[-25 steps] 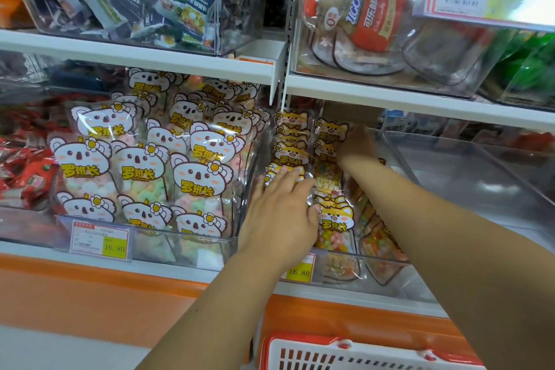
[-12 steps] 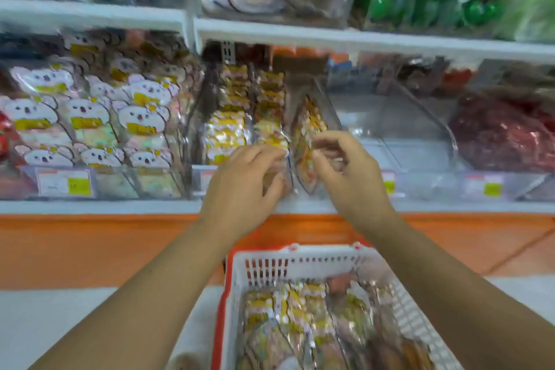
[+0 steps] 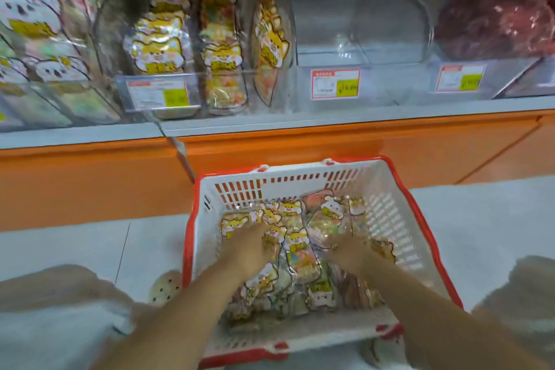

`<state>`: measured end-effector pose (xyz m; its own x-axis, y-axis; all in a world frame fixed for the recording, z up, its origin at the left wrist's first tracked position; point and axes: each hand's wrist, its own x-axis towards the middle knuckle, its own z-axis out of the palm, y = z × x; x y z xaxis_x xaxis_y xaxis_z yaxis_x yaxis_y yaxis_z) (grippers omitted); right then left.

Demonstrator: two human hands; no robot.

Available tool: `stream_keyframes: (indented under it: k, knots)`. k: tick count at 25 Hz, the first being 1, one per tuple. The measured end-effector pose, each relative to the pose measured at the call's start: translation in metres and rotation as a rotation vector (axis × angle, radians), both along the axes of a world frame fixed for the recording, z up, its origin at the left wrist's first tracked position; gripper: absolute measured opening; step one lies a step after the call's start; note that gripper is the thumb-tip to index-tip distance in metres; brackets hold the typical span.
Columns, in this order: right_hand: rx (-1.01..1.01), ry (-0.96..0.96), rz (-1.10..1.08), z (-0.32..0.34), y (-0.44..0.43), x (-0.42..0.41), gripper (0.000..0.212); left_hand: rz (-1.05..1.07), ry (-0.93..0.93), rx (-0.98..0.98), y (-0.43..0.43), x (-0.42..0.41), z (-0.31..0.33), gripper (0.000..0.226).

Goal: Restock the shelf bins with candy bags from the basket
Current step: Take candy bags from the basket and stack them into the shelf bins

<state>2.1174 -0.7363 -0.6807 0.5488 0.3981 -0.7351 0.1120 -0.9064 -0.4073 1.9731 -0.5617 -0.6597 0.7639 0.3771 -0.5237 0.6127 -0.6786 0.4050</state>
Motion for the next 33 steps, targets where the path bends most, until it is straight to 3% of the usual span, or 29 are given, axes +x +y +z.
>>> stream_keyframes:
  k: [4, 7, 10, 13, 16, 18, 21, 23, 27, 31, 33]
  knots:
    - [0.055, 0.041, -0.089, -0.041, 0.009, -0.011, 0.021, 0.021, 0.097, 0.141, -0.008, -0.014, -0.033, 0.086]
    - [0.032, -0.012, -0.163, -0.054, 0.022, -0.02, 0.042, 0.053, 0.106, 0.178, -0.009, -0.017, -0.041, 0.097]
    - [-0.006, -0.021, -0.132, -0.064, 0.025, -0.029, 0.038, 0.054, 0.113, 0.233, -0.008, -0.014, -0.044, 0.104]
    - [0.092, -0.102, -0.286, -0.054, 0.023, -0.029, 0.026, 0.102, 0.034, 0.209, -0.004, -0.013, -0.046, 0.101]
    - [0.217, -0.346, -0.578, -0.047, 0.017, -0.012, 0.019, 0.199, 0.005, 0.063, 0.002, -0.011, -0.045, 0.097]
    - [0.271, -0.238, -0.638, -0.033, 0.02, 0.0, 0.015, 0.289, -0.017, -0.054, 0.006, -0.01, -0.042, 0.09]
    - [0.233, -0.094, -0.67, -0.033, 0.026, 0.009, 0.044, 0.386, 0.0, -0.178, 0.01, -0.014, -0.038, 0.071]
    - [0.24, -0.076, -0.755, -0.033, 0.028, 0.008, 0.037, 0.448, -0.001, -0.224, 0.013, -0.016, -0.035, 0.065]
    - [0.26, -0.065, -0.875, -0.037, 0.023, 0.008, 0.026, 0.645, -0.05, -0.328, 0.02, -0.018, -0.03, 0.075]
    - [0.238, -0.196, -0.887, -0.033, 0.013, 0.011, 0.012, 0.923, -0.157, -0.537, 0.023, -0.016, -0.026, 0.055]
    - [0.35, 0.067, -1.018, -0.02, 0.011, 0.009, 0.015, 1.053, -0.215, -0.707, 0.02, -0.013, -0.02, 0.039]
